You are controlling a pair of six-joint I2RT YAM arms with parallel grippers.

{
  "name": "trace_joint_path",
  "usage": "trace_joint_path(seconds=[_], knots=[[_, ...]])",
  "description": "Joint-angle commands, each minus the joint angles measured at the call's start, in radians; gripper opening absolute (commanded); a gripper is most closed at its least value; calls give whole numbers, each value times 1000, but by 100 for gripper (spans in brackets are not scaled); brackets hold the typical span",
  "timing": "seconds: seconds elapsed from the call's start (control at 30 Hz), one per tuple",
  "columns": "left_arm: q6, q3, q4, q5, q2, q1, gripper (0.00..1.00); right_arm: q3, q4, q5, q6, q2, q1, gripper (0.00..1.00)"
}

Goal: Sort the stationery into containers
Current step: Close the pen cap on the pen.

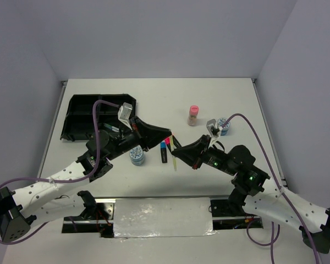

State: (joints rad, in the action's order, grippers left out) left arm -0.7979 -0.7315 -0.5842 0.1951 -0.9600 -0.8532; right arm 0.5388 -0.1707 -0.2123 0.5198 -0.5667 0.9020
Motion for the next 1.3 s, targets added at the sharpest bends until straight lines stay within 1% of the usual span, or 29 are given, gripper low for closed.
trace_joint_path(seconds=[0.0,0.1,0.2,0.27,0.3,0.33,0.37,0.43,0.5,0.53,0.57,0.6,0.63,0.67,0.77,0.8,0.83,0.87,0.9,0.93,0.97,1.03,1.07,1.13,1.17,1.23,1.27], knots=[[-59,-42,-11,33,-3,2,0,69,-42,31,-58,-5,9,0],[-99,-32,3,41,-16,2,1,102,-44,45,-99,-22,9,0],[-110,-39,36,49,-29,2,8,151,-39,41,-145,-56,9,0],[-110,-43,58,52,-34,2,21,180,-52,28,-176,-71,9,0],[-103,-46,67,50,-34,2,31,185,-56,19,-187,-87,9,0],[-97,-57,78,47,-34,2,35,191,-55,11,-193,-93,9,0],[-78,-60,110,41,-29,0,36,197,-52,10,-196,-99,9,0],[-63,-78,142,20,-23,2,32,193,-58,-2,-190,-107,9,0],[-44,-85,165,18,-13,0,33,178,-67,-2,-181,-107,9,0],[-38,-92,175,6,-8,2,29,171,-70,-4,-176,-104,9,0],[-29,-94,178,4,-3,0,20,170,-69,1,-173,-104,8,0],[-24,-97,179,7,-2,2,6,171,-63,1,-173,-102,9,0],[-18,-103,181,1,1,0,2,170,-61,-1,-173,-102,9,0],[-9,-105,172,6,6,2,0,168,-61,-7,-170,-102,9,0],[8,-101,144,46,10,2,0,167,-58,-4,-164,-105,8,0],[15,-98,106,64,12,0,0,165,-64,-7,-159,-108,9,5],[28,-94,77,114,17,2,0,165,-64,-13,-156,-110,11,14],[32,-85,39,147,21,2,0,165,-66,-25,-159,-122,9,35],[40,-63,-47,176,27,2,0,167,-70,-56,-159,-131,9,42],[49,-51,-86,220,44,0,0,171,-73,-67,-159,-139,9,45],[52,-42,-118,236,52,2,0,173,-73,-76,-156,-160,11,47],[69,-43,-143,251,67,0,0,173,-98,-114,-147,-179,9,47],[77,-49,-138,265,67,2,0,171,-110,-125,-141,-186,11,44],[91,-69,-114,271,69,0,0,176,-138,-156,-132,-203,11,25],[95,-74,-105,268,67,0,0,174,-147,-162,-127,-206,9,11],[107,-89,-71,270,61,0,0,178,-174,-179,-112,-208,9,0],[115,-101,-56,265,57,0,2,179,-188,-186,-104,-208,8,0]])
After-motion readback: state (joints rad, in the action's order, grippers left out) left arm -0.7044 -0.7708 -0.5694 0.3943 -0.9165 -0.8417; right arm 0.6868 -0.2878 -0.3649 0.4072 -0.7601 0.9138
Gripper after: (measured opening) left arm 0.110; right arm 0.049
